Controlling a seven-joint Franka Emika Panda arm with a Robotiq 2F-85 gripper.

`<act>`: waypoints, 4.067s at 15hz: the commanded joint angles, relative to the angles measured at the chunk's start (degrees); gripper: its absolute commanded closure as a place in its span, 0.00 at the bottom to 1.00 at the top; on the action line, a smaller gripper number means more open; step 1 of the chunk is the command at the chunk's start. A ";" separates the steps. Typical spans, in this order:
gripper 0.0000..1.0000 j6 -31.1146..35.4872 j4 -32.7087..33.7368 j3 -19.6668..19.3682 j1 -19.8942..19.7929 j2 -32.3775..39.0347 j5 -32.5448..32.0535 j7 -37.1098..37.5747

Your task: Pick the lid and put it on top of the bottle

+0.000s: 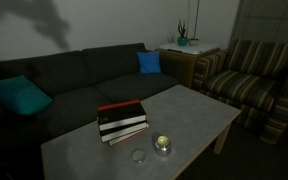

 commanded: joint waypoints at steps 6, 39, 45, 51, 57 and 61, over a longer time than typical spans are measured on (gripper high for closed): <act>0.00 -0.17 0.16 -0.17 0.19 0.08 -0.14 0.10; 0.00 13.46 -11.73 -1.62 -5.85 7.20 -18.74 9.22; 0.00 14.76 -10.48 -2.61 -7.31 11.60 -21.27 7.85; 0.00 19.43 -5.35 -11.25 -9.48 29.25 -18.72 -3.24; 0.00 20.12 -2.78 -15.60 -8.68 38.06 -15.57 -7.02; 0.00 20.00 0.20 -16.44 -8.64 42.94 -13.76 -8.54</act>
